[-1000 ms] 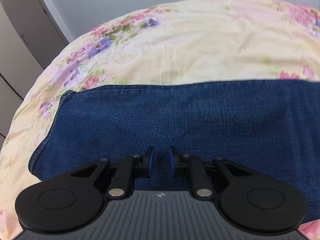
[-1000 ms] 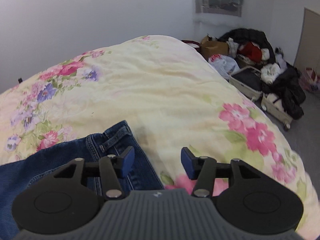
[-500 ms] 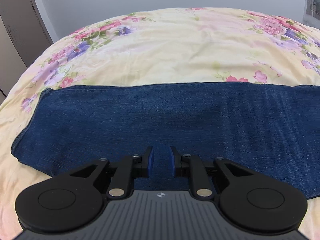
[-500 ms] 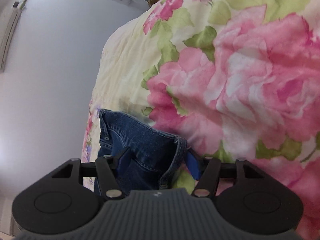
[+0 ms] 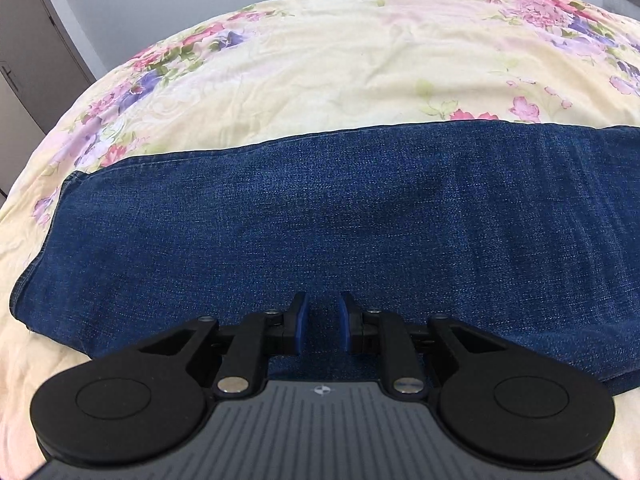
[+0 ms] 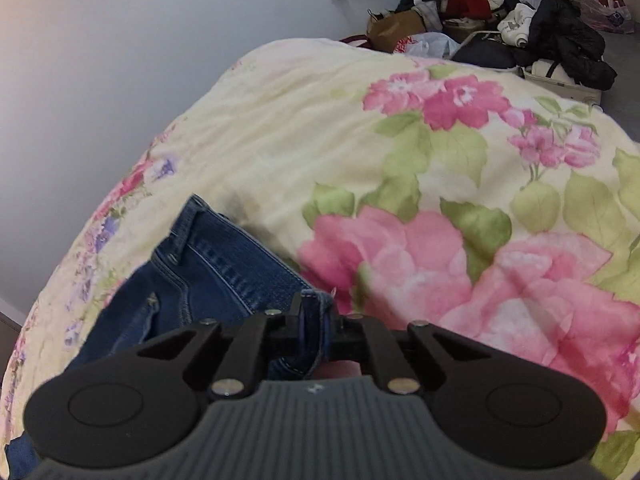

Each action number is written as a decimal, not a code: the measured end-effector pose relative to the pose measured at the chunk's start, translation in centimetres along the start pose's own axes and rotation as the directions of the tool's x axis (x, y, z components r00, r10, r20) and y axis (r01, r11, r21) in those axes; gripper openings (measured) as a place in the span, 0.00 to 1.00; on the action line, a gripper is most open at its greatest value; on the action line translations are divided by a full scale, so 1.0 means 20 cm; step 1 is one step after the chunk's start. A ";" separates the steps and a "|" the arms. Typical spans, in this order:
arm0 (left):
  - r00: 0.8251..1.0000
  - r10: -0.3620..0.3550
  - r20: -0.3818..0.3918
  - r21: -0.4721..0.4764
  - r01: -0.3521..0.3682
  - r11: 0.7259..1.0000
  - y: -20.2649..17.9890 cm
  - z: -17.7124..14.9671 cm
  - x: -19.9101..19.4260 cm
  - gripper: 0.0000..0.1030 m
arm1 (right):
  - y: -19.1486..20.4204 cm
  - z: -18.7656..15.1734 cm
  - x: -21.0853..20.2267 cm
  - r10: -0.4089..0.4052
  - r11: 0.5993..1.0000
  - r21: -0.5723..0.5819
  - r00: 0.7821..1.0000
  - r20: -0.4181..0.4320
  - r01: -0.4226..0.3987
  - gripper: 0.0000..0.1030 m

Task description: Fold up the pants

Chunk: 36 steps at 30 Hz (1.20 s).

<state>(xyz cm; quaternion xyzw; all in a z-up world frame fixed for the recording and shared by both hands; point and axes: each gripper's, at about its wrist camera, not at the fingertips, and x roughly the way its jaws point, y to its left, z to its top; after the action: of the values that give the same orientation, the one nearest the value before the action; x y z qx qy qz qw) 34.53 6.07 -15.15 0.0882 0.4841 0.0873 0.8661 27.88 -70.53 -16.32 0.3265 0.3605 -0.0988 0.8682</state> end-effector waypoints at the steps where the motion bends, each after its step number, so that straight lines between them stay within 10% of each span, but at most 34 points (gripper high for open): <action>1: 1.000 0.002 -0.001 0.003 -0.002 1.000 0.00 0.00 0.00 0.24 | -0.02 -0.01 0.02 0.006 1.000 0.016 1.000 -0.001 -0.006 0.02; 5: 1.000 -0.008 0.023 0.005 0.008 1.000 0.01 0.02 -0.03 0.25 | -0.02 0.01 -0.02 -0.062 0.998 -0.008 0.998 0.034 0.062 0.33; 8: 0.998 -0.029 0.058 0.000 0.029 1.000 0.04 0.03 -0.07 0.25 | 0.11 0.02 -0.13 -0.147 0.972 -0.170 0.982 0.118 0.165 0.36; 14: 0.991 -0.094 0.096 0.016 0.093 0.996 0.03 0.10 -0.11 0.25 | 0.56 -0.06 -0.12 0.026 0.915 -0.402 0.998 0.052 -0.003 0.29; 17: 0.987 -0.117 0.105 0.028 0.115 0.993 0.00 0.13 -0.09 0.25 | 0.86 -0.22 0.07 0.044 0.845 -0.532 0.998 -0.043 -0.060 0.12; 25: 0.985 -0.135 0.105 0.055 0.130 0.990 -0.01 0.22 0.10 0.25 | 1.36 -0.46 0.52 -0.015 0.728 -0.679 0.987 -0.157 -0.096 0.06; 36: 0.978 -0.140 0.152 0.004 0.141 0.990 0.01 0.28 0.22 0.25 | 1.50 -0.40 0.80 -0.102 0.772 -0.636 0.987 -0.128 -0.002 0.00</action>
<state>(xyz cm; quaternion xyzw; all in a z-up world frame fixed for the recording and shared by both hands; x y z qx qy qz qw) 41.57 7.00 -15.82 0.0573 0.4214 0.0208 0.9048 47.14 -41.45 -16.63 0.0121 0.4475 0.0310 0.8937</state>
